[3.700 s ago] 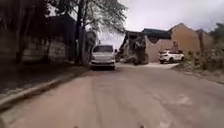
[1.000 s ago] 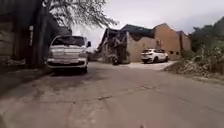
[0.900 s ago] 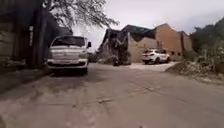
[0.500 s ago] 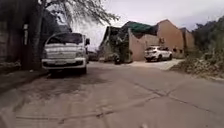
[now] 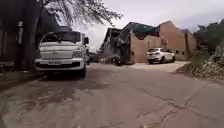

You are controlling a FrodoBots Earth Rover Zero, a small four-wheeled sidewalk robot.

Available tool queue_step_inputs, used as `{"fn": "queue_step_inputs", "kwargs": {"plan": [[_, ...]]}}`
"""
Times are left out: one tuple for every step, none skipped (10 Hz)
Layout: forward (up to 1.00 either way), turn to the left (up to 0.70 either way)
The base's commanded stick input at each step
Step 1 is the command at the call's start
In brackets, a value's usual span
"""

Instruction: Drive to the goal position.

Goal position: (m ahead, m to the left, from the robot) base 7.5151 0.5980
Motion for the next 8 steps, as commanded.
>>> {"fn": "queue_step_inputs", "kwargs": {"plan": [[1.0,0.33],[1.0,0.39],[1.0,0.26],[1.0,0.08],[1.0,0.0],[1.0,0.0],[1.0,0.0],[1.0,0.0]]}}
